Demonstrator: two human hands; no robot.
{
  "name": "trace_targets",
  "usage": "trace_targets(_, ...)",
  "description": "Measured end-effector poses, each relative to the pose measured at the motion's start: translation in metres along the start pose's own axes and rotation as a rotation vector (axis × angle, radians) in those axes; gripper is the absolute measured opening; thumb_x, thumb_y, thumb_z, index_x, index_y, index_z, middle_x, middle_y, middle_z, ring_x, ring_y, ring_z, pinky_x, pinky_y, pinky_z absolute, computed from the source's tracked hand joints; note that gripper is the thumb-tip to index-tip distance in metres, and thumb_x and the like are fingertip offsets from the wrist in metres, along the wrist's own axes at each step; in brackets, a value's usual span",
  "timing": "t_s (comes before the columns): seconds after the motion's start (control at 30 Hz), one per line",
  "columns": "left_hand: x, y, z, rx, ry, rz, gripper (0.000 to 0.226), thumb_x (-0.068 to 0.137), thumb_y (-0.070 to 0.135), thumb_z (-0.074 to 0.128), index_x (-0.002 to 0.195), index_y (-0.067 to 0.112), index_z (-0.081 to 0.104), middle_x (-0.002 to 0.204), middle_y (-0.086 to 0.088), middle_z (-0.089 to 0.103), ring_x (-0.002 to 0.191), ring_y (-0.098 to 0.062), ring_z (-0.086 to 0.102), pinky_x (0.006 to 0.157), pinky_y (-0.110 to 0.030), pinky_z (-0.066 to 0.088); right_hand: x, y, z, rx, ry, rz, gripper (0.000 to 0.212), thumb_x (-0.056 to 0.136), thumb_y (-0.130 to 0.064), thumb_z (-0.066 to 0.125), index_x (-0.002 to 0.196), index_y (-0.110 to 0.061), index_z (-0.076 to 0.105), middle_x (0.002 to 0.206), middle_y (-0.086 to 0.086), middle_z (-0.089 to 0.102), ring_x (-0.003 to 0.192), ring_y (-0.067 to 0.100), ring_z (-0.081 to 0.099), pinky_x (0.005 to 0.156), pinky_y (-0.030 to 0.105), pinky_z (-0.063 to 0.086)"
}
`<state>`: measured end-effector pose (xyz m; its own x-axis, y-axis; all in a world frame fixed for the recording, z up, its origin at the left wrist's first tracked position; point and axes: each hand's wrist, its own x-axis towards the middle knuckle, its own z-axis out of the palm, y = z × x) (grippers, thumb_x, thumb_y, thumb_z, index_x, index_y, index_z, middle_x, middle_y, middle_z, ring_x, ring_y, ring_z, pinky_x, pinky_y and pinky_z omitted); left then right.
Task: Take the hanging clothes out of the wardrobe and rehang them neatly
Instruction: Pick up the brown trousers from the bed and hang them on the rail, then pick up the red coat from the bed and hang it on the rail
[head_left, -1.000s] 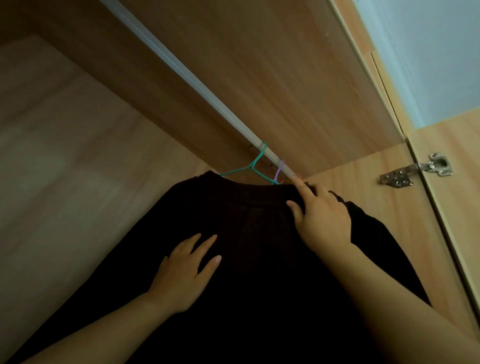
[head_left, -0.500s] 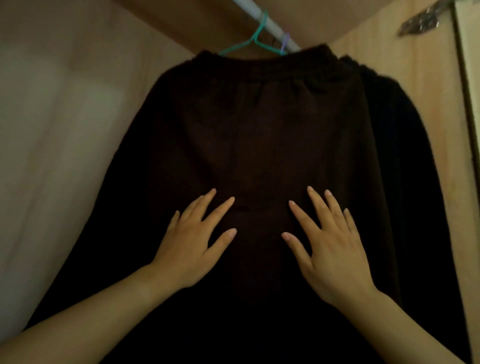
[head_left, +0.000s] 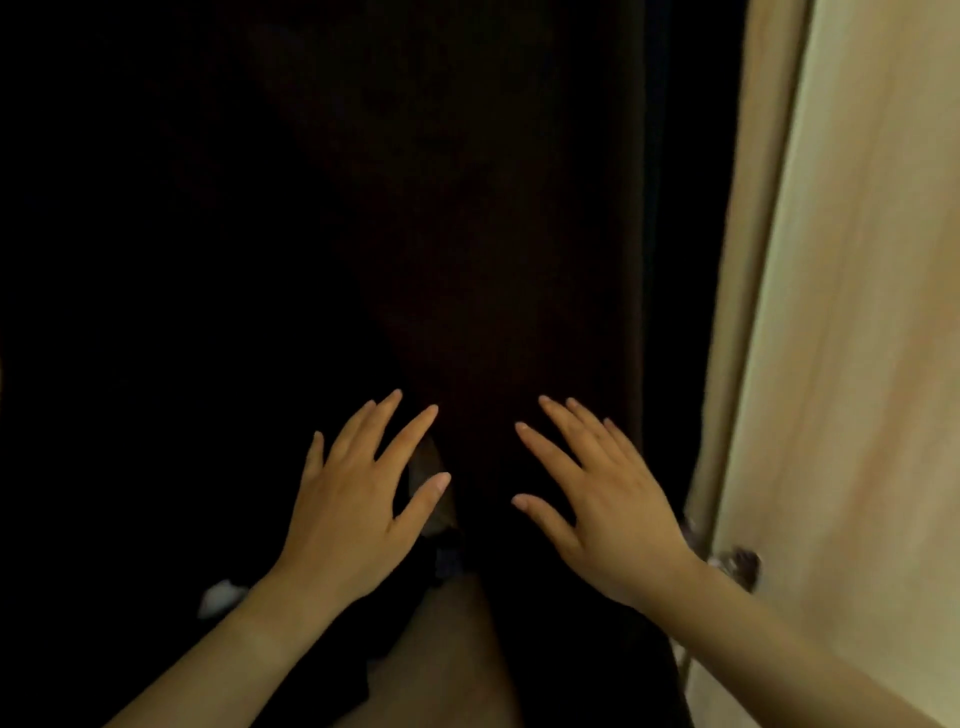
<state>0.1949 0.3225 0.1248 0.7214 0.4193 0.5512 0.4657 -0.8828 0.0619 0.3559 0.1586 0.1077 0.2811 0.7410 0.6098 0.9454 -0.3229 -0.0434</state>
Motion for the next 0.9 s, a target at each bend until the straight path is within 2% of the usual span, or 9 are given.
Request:
trace_targets(0.13, -0.058, 0.040, 0.035, -0.068, -0.166, 0.055, 0.063, 0.090, 0.067, 0.013, 0.144, 0.037, 0.026, 0.151, 0.002, 0.032, 0.140, -0.020, 0.027, 0.110, -0.055, 0.023, -0.091, 0.002, 0.008, 0.104, -0.106, 0.132, 0.057, 0.093, -0.057, 0.032, 0.140, -0.026, 0.040, 0.150, 0.000, 0.033, 0.140, 0.020, 0.028, 0.111, 0.043, 0.025)
trace_targets(0.3, -0.123, 0.113, 0.059, -0.187, -0.337, 0.132, 0.064, 0.088, 0.066, 0.015, 0.143, 0.036, 0.029, 0.152, 0.005, 0.030, 0.140, -0.018, 0.025, 0.109, -0.054, 0.024, -0.213, 0.012, -0.016, 0.143, -0.219, 0.356, 0.056, 0.094, -0.056, 0.031, 0.139, -0.024, 0.040, 0.148, 0.005, 0.038, 0.136, 0.028, 0.035, 0.105, 0.051, 0.037)
trace_targets(0.37, -0.149, 0.150, 0.063, -0.250, -0.395, 0.185, 0.065, 0.087, 0.066, 0.017, 0.142, 0.036, 0.031, 0.151, 0.004, 0.031, 0.139, -0.020, 0.027, 0.107, -0.056, 0.030, -0.265, 0.013, -0.033, 0.110, -0.240, 0.439, 0.056, 0.094, -0.056, 0.031, 0.138, -0.024, 0.041, 0.146, 0.006, 0.040, 0.134, 0.029, 0.038, 0.103, 0.051, 0.038)
trace_targets(0.5, -0.213, 0.232, 0.069, -0.360, -0.528, 0.301, 0.065, 0.086, 0.064, 0.022, 0.142, 0.033, 0.035, 0.149, 0.000, 0.036, 0.137, -0.023, 0.031, 0.109, -0.058, 0.025, -0.377, 0.007, -0.073, 0.061, -0.259, 0.662, 0.052, 0.093, -0.054, 0.037, 0.135, -0.024, 0.045, 0.145, 0.004, 0.042, 0.133, 0.028, 0.040, 0.104, 0.050, 0.034)
trace_targets(0.6, -0.262, 0.296, 0.073, -0.430, -0.642, 0.424, 0.065, 0.084, 0.065, 0.020, 0.142, 0.039, 0.029, 0.150, 0.005, 0.033, 0.138, -0.018, 0.027, 0.111, -0.055, 0.018, -0.461, -0.004, -0.107, 0.028, -0.264, 0.862, 0.053, 0.092, -0.056, 0.035, 0.133, -0.024, 0.048, 0.144, 0.004, 0.044, 0.132, 0.029, 0.041, 0.104, 0.051, 0.034)
trace_targets(0.7, -0.307, 0.361, 0.074, -0.505, -0.747, 0.571, 0.067, 0.083, 0.067, 0.019, 0.140, 0.037, 0.034, 0.147, 0.008, 0.036, 0.135, -0.017, 0.030, 0.111, -0.050, 0.018, -0.540, -0.019, -0.143, -0.011, -0.276, 1.071, 0.057, 0.092, -0.059, 0.030, 0.133, -0.023, 0.048, 0.142, 0.005, 0.045, 0.132, 0.029, 0.041, 0.105, 0.053, 0.035)
trace_targets(0.9, -0.372, 0.479, 0.069, -0.596, -0.863, 0.941, 0.063, 0.086, 0.066, 0.024, 0.136, 0.033, 0.043, 0.141, 0.000, 0.046, 0.130, -0.023, 0.041, 0.101, -0.055, 0.036, -0.662, -0.046, -0.211, -0.148, -0.202, 1.451, 0.060, 0.092, -0.061, 0.027, 0.131, -0.022, 0.052, 0.141, 0.006, 0.047, 0.131, 0.030, 0.043, 0.104, 0.054, 0.036)
